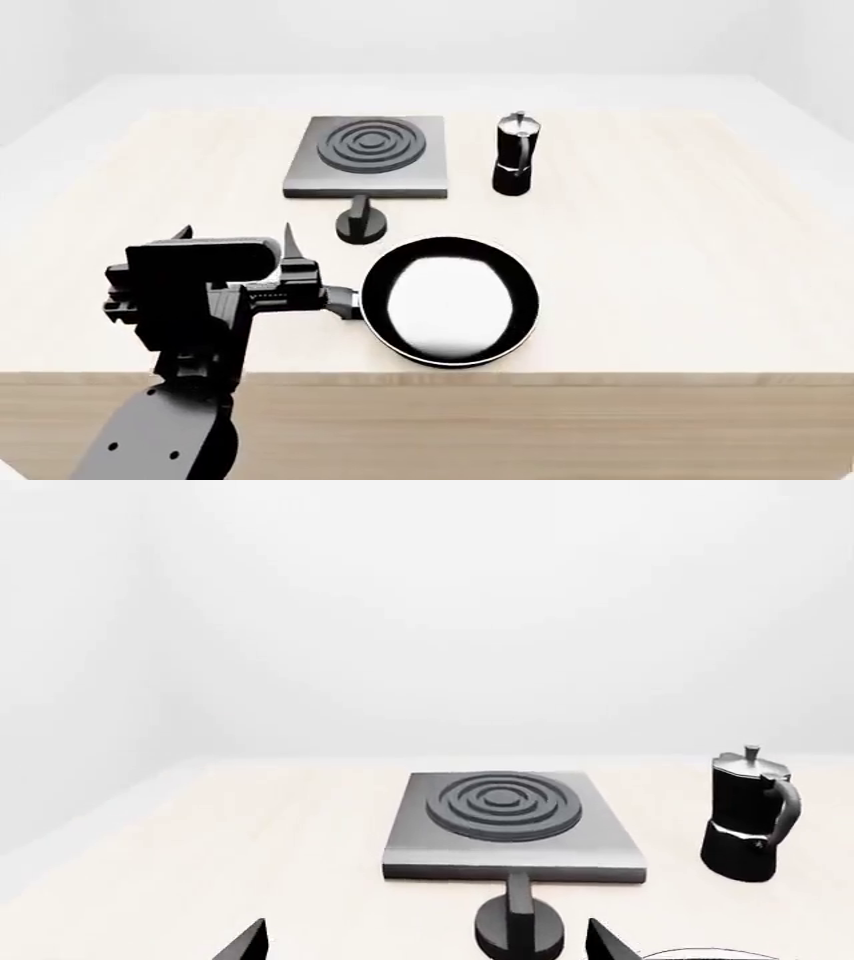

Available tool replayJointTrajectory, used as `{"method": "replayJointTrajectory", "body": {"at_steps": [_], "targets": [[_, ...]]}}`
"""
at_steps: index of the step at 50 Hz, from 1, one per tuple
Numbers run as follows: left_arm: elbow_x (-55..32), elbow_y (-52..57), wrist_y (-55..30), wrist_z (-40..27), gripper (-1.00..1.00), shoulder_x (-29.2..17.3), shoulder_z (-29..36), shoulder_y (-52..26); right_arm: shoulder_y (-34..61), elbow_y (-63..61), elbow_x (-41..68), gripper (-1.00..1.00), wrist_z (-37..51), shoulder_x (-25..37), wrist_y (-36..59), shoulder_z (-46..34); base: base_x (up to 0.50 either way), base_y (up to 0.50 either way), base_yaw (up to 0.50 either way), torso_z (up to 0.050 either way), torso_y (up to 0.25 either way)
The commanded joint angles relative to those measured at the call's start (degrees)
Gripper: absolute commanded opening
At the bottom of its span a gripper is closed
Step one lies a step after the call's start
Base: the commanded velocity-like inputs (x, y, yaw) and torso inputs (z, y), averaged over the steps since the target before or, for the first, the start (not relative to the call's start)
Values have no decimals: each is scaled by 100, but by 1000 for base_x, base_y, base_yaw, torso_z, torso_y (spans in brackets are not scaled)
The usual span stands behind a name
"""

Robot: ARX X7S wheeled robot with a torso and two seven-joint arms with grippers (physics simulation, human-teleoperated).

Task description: Turn on the stove and put the frying pan on it.

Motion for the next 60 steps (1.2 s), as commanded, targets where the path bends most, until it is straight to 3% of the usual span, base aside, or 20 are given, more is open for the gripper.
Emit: {"method": "replayJointTrajectory", "body": {"at_steps": [1, 53, 57, 59, 60], "targets": [[-40, -29, 21, -58, 100, -41, 12, -24, -108, 79, -45, 100, 71, 127, -25, 456, 500, 0, 0, 0, 0], [-245, 6, -5, -270, 100, -172, 82, -26, -183, 266, 78, 100, 89, -9, -242, 524, 481, 0, 0, 0, 1], [-429, 256, -808, -333, 100, -154, 6, -268, -166, 275, 63, 100, 87, 25, -199, 463, 0, 0, 0, 0, 0], [-662, 455, -1606, -290, 100, -151, -102, -573, -153, 281, 66, 100, 85, 33, -174, 450, 0, 0, 0, 0, 0], [-865, 628, -2466, -319, 100, -71, -354, -1037, -140, 269, 65, 100, 81, 46, -131, 432, 0, 0, 0, 0, 0]]}}
